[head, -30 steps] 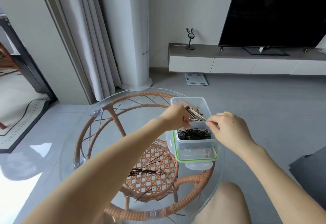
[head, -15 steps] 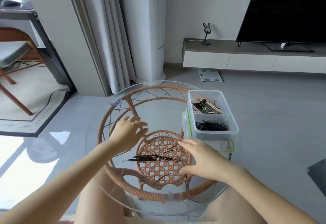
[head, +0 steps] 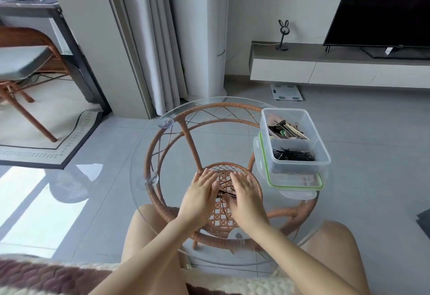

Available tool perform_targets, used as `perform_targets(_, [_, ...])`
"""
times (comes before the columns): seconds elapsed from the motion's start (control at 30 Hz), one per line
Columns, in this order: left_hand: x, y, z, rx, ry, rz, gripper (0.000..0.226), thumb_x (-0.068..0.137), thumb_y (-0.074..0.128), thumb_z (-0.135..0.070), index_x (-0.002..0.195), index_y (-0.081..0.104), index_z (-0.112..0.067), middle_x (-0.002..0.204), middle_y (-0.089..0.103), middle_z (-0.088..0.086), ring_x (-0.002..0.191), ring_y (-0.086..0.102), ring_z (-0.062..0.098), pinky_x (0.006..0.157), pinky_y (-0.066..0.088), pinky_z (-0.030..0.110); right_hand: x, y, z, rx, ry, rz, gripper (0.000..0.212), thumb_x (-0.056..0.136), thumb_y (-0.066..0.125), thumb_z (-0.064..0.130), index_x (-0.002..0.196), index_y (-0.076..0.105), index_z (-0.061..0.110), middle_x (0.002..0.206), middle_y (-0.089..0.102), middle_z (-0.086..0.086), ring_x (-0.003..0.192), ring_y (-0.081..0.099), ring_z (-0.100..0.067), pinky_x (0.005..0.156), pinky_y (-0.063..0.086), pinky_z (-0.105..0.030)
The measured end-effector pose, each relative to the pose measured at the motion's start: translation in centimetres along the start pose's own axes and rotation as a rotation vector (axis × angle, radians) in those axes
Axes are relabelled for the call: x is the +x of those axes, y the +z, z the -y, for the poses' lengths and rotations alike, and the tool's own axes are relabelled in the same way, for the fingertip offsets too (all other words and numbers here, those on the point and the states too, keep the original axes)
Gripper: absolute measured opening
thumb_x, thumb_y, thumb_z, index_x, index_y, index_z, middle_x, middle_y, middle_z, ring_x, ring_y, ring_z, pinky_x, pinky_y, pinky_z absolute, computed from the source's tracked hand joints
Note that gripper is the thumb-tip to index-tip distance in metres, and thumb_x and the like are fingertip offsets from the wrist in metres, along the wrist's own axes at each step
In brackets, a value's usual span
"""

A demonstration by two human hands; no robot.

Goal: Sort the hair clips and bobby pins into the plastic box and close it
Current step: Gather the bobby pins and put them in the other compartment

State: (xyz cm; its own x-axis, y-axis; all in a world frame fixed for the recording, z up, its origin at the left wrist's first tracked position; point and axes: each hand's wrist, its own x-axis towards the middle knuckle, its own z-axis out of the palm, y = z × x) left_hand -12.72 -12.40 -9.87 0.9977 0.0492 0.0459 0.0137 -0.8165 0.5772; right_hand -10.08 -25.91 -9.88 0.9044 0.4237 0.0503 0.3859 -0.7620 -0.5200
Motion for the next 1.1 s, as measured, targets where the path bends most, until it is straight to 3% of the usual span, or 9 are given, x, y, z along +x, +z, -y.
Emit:
perform_targets(0.13, [0.1, 0.0, -1.5, -0.173, -0.026, 0.031, 0.043, 0.1, 0.026, -0.027, 0.139, 0.038, -0.013, 0.148, 0.039, 0.002, 0.142, 0.025, 0.013, 0.119, 0.008, 0.024, -0.1, 0.7, 0.8, 0.121, 0.08, -0.018, 0.059, 0.09, 0.041, -0.004, 0.144, 0.026, 0.012, 0.153, 0.026, -0.006, 0.144, 0.016, -0.024, 0.113, 0.007, -0.021])
perform_targets(0.23, [-0.3, -0.3, -2.0, -0.334, -0.039, 0.042, 0.04, 0.1, 0.03, -0.022, 0.139, 0.038, -0.015, 0.144, 0.044, 0.002, 0.135, 0.035, 0.011, 0.113, 0.027, 0.024, -0.4, 0.3, 0.8, 0.26, 0.114, 0.017, 0.058, 0.092, 0.036, -0.003, 0.145, 0.025, 0.018, 0.148, 0.036, -0.009, 0.14, 0.029, -0.023, 0.113, 0.028, -0.03])
perform_targets(0.37, [-0.6, -1.8, -1.3, -0.606, -0.142, 0.079, 0.039, 0.097, 0.04, -0.015, 0.136, 0.042, -0.018, 0.14, 0.049, -0.001, 0.131, 0.043, 0.012, 0.103, 0.033, 0.016, -1.1, -1.7, 0.6, 0.587, 0.171, 0.076, 0.053, 0.095, 0.033, -0.002, 0.144, 0.025, 0.018, 0.144, 0.042, 0.001, 0.129, 0.037, -0.004, 0.101, 0.029, -0.01])
perform_targets(0.47, [-1.2, -2.8, -0.3, -0.139, -0.063, 0.094, 0.056, 0.086, 0.047, -0.047, 0.137, 0.04, -0.023, 0.142, 0.044, -0.007, 0.13, 0.042, 0.012, 0.106, 0.03, 0.024, -0.9, -3.9, -1.0, 0.507, 0.197, -0.012, 0.052, 0.091, 0.042, -0.002, 0.139, 0.035, 0.017, 0.136, 0.05, 0.0, 0.124, 0.045, -0.009, 0.102, 0.035, -0.017])
perform_targets(0.53, [-1.6, -3.0, -0.3, 0.198, 0.02, 0.152, 0.085, 0.068, 0.038, -0.073, 0.14, 0.035, -0.027, 0.142, 0.041, -0.009, 0.13, 0.035, 0.013, 0.109, 0.028, 0.03, -0.7, -5.0, -1.7, 0.22, 0.185, -0.006, 0.044, 0.088, 0.055, 0.017, 0.131, 0.046, 0.017, 0.125, 0.057, 0.001, 0.111, 0.054, -0.011, 0.095, 0.046, -0.025])
perform_targets(0.63, [-1.6, -2.4, -1.3, 0.338, -0.067, 0.159, 0.097, 0.061, 0.045, -0.081, 0.139, 0.032, -0.025, 0.135, 0.039, -0.004, 0.125, 0.034, 0.018, 0.108, 0.031, 0.033, -0.6, -5.2, -1.3, -0.121, 0.203, 0.141, 0.066, 0.073, 0.062, 0.059, 0.121, 0.051, 0.015, 0.118, 0.055, 0.002, 0.108, 0.052, -0.016, 0.089, 0.046, -0.03])
perform_targets(0.7, [-1.3, -1.8, -2.0, 0.368, -0.11, 0.158, 0.091, 0.066, 0.053, -0.074, 0.135, 0.036, -0.017, 0.129, 0.04, 0.002, 0.12, 0.037, 0.02, 0.105, 0.034, 0.031, -0.5, -4.6, -0.9, -0.179, 0.21, 0.195, 0.074, 0.069, 0.062, 0.065, 0.119, 0.05, 0.012, 0.122, 0.052, -0.003, 0.114, 0.049, -0.02, 0.094, 0.044, -0.033])
perform_targets(0.9, [-0.2, -2.8, -3.1, 0.369, -0.125, 0.264, 0.038, 0.087, 0.058, -0.03, 0.116, 0.048, -0.007, 0.116, 0.051, 0.011, 0.104, 0.051, 0.024, 0.089, 0.043, 0.028, 1.0, -3.0, 0.3, -0.19, 0.133, 0.179, 0.052, 0.082, 0.063, 0.041, 0.117, 0.051, 0.003, 0.121, 0.055, -0.012, 0.113, 0.05, -0.026, 0.096, 0.041, -0.033])
perform_targets(1.1, [0.7, -4.0, -3.2, 0.489, -0.062, 0.426, 0.021, 0.091, 0.05, -0.005, 0.111, 0.057, -0.007, 0.109, 0.062, 0.011, 0.081, 0.054, 0.02, 0.071, 0.045, 0.025, 2.0, -3.4, 1.1, -0.285, 0.015, 0.305, 0.017, 0.086, 0.054, -0.003, 0.102, 0.059, 0.002, 0.103, 0.06, -0.015, 0.097, 0.059, -0.031, 0.08, 0.05, -0.037])
